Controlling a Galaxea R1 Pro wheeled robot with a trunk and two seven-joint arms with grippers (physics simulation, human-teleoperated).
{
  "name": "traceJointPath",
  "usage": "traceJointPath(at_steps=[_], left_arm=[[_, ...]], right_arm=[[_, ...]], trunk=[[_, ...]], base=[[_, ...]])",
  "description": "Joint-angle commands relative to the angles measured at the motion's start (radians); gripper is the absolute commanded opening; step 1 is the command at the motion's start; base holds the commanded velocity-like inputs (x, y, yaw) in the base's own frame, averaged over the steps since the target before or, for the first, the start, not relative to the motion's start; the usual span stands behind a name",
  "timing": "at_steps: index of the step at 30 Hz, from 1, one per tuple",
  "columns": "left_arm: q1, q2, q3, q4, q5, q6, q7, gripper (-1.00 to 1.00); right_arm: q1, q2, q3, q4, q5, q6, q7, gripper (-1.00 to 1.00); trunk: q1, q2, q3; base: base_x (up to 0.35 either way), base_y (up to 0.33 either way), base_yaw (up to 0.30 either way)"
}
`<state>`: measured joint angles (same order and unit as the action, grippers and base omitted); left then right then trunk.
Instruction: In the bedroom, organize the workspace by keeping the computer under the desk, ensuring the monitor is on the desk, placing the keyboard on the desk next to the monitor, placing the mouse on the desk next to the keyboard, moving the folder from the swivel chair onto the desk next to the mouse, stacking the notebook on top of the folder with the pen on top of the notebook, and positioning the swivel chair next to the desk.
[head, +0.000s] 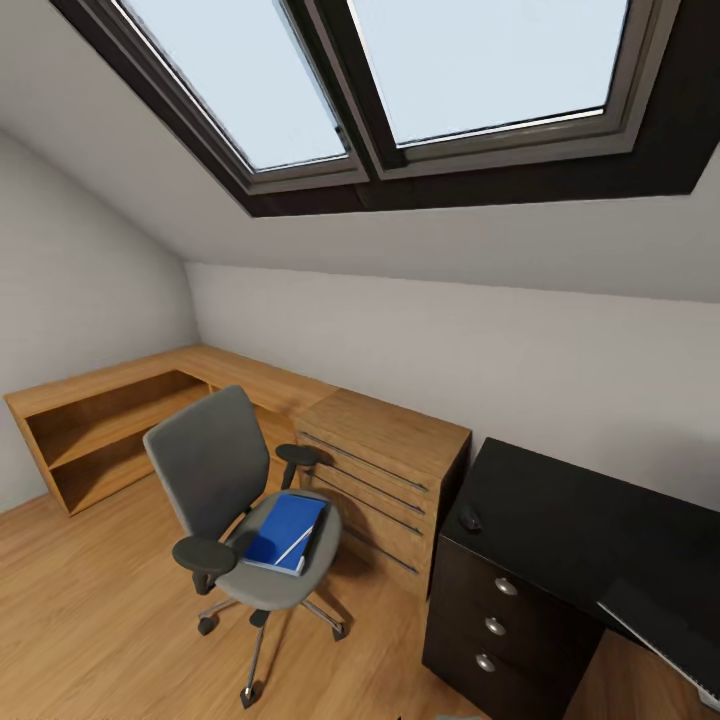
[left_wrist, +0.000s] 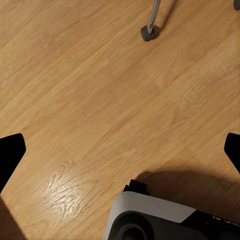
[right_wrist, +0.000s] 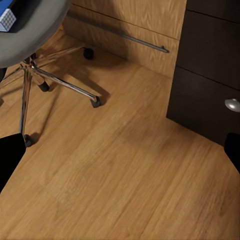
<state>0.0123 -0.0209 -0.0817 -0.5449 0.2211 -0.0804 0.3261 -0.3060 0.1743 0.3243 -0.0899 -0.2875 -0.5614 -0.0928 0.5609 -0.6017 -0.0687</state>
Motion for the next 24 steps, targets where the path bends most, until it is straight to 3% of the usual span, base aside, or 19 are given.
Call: traceJointPath(at_steps=[1,10,14,16,17,18,21,23,24], left_arm=[[0.000,0.001,-0.007,-0.001,0.011,-0.003,0.007,1.00],[0.000,0.001,-0.009,-0.001,0.012,-0.002,0.007,1.00],[0.000,-0.017,-0.018,-0.018,0.012,-0.002,0.008,1.00],[0.000,-0.042,-0.026,-0.133,0.012,0.002,0.009,1.00],[0.000,-0.055,-0.047,-0.435,0.012,0.132,0.012,1.00],[0.000,-0.057,-0.049,-0.474,0.013,0.173,0.013,1.00],[-0.001,-0.067,-0.054,-0.679,0.016,0.411,0.017,1.00],[-0.002,-0.073,-0.055,-0.776,0.017,0.529,0.019,1.00],[-0.003,-0.076,-0.055,-0.804,0.017,0.556,0.020,1.00]], right_arm=[[-0.001,0.000,0.009,0.001,-0.004,-0.003,-0.007,1.00],[-0.001,0.000,0.009,0.000,-0.004,-0.007,-0.007,1.00],[-0.001,0.000,0.011,-0.008,-0.003,-0.025,-0.007,1.00],[-0.002,0.000,0.009,-0.060,-0.005,-0.032,-0.015,1.00],[-0.047,-0.033,0.003,-0.358,-0.006,0.139,-0.184,1.00],[-0.058,-0.042,0.003,-0.386,-0.006,0.174,-0.207,1.00],[-0.126,-0.087,0.001,-0.480,-0.009,0.353,-0.277,1.00],[-0.174,-0.109,-0.009,-0.501,-0.013,0.424,-0.294,1.00],[-0.190,-0.116,-0.015,-0.503,-0.015,0.440,-0.298,1.00]], trunk=[[0.000,-0.001,-0.002],[0.000,-0.001,-0.002],[0.000,-0.001,-0.002],[0.000,-0.001,-0.002],[0.000,-0.001,-0.002],[0.000,-0.001,-0.002],[0.000,-0.001,-0.002],[0.000,-0.001,-0.002],[0.000,-0.001,-0.002]], base=[[0.000,0.000,0.000],[0.000,0.000,-0.009],[0.000,0.000,-0.014],[0.000,0.000,-0.003],[0.000,0.000,0.000],[0.000,0.000,0.000],[0.000,0.000,0.000],[0.000,0.000,0.000],[0.000,0.000,0.000]])
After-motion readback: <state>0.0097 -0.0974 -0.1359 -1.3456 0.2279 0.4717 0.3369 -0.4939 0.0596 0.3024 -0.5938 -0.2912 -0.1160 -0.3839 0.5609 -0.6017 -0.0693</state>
